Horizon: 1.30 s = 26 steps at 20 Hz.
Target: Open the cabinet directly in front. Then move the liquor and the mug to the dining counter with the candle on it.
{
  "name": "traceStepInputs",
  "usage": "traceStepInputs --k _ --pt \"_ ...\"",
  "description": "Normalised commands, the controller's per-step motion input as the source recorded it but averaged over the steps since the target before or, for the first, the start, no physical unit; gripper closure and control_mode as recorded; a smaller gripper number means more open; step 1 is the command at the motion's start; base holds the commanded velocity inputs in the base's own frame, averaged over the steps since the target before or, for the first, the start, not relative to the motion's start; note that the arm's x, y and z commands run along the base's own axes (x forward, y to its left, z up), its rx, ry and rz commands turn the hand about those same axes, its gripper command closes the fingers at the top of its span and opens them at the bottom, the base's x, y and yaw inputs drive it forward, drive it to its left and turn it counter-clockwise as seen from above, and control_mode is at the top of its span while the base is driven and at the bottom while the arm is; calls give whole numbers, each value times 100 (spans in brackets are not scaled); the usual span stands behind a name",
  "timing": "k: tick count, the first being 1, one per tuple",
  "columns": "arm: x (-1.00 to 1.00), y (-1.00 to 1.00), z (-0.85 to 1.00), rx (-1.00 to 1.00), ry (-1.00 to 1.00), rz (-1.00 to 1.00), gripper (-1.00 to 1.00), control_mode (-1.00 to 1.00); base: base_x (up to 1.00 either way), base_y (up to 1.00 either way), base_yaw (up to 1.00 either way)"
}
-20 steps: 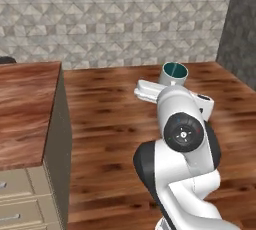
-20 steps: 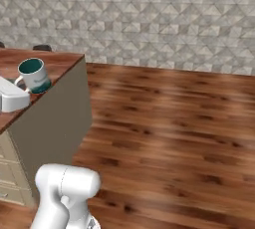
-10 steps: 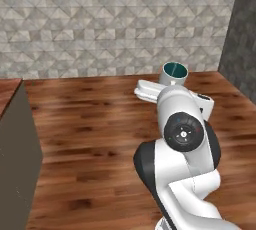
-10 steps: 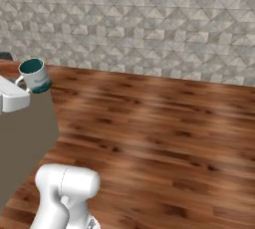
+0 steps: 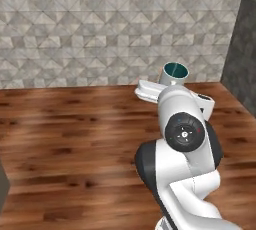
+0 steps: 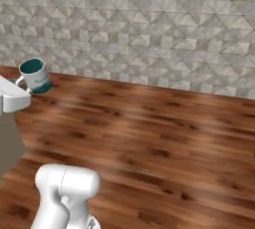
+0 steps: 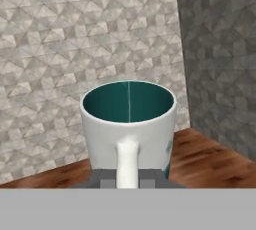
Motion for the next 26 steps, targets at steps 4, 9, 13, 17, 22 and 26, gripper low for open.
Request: traceStepInputs --k 4,9,13,17,22,26 --pt "0 0 0 0 0 0 100 100 100 -79 7" --pt "0 0 0 0 0 0 100 100 100 -74 9" --pt "0 0 0 0 0 0 100 100 100 -53 18" --pt "0 0 0 0 0 0 100 100 100 -36 32" --pt "0 0 0 0 0 0 100 100 100 -14 67" --pt "0 0 0 0 0 0 100 100 100 -13 73"
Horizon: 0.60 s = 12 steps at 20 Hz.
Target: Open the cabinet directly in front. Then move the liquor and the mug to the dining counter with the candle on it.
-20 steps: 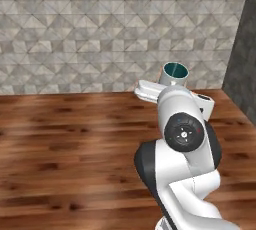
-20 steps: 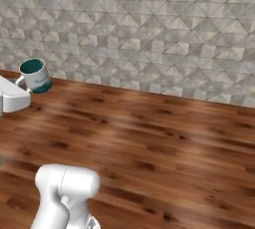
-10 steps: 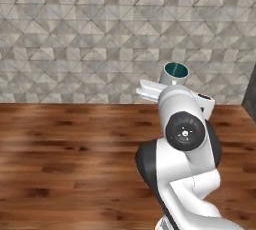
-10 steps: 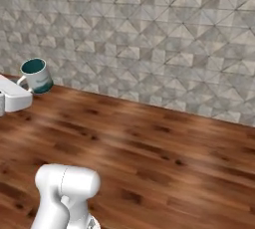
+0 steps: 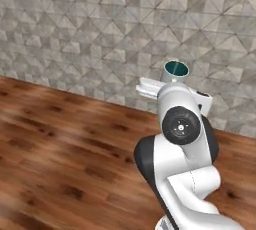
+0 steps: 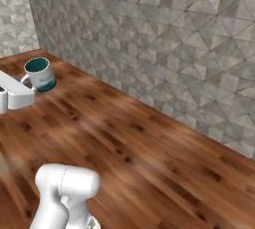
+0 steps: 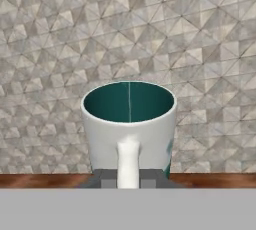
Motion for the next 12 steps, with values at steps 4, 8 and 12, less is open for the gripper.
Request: traceStepInputs --k 4,8,12 --pt "0 0 0 0 0 0 100 100 100 -28 67" --pt "0 0 0 0 0 0 100 100 100 -57 55" --pt "0 0 0 0 0 0 100 100 100 -57 50"
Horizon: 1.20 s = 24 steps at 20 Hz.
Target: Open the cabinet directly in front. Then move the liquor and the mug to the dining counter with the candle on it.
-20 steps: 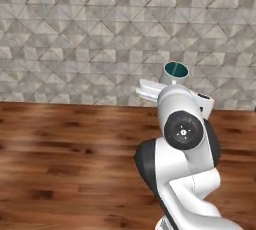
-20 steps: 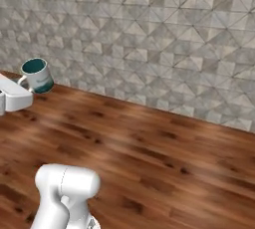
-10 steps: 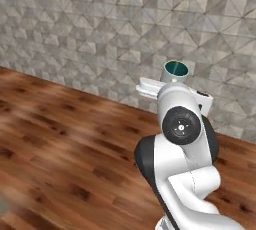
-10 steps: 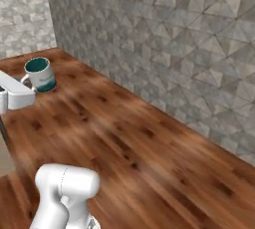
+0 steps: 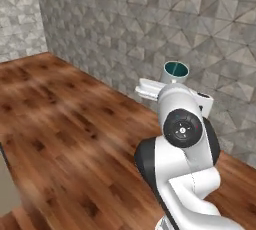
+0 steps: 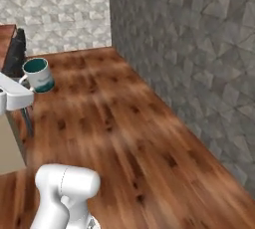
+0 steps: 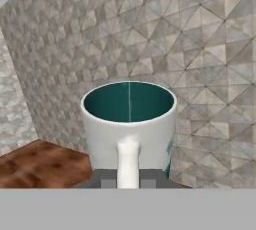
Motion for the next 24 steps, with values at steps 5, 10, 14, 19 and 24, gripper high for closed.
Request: traceStepInputs --k 5,10,14,19,24 --pt "0 0 0 0 0 0 100 100 100 -41 53" --pt "0 0 0 0 0 0 100 100 100 -36 48" --pt "0 0 0 0 0 0 100 100 100 -29 43" --pt "0 0 0 0 0 0 100 100 100 -41 32" --pt "0 0 0 0 0 0 100 100 100 -76 13"
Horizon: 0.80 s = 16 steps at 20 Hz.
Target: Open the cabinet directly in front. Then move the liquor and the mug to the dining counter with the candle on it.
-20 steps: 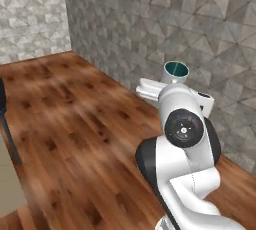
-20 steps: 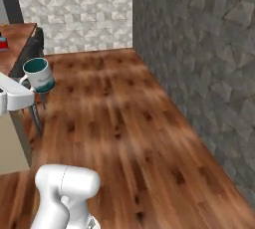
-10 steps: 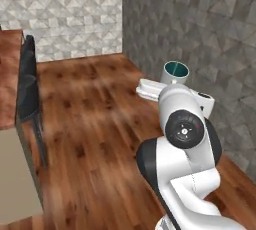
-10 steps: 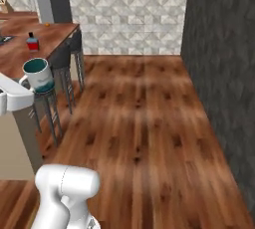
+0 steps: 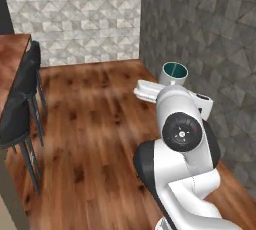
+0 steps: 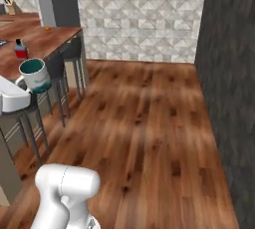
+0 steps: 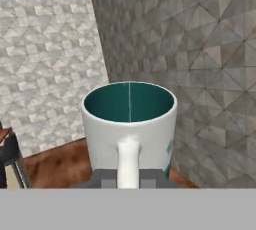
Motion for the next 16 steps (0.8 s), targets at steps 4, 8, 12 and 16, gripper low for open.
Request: traceStepInputs --k 4,8,12,16 --pt "0 0 0 0 0 0 100 100 100 -75 9" --pt "0 0 0 0 0 0 100 100 100 -70 6" --pt "0 0 0 0 0 0 100 100 100 -66 3" --pt "0 0 0 0 0 0 100 100 100 -54 6"
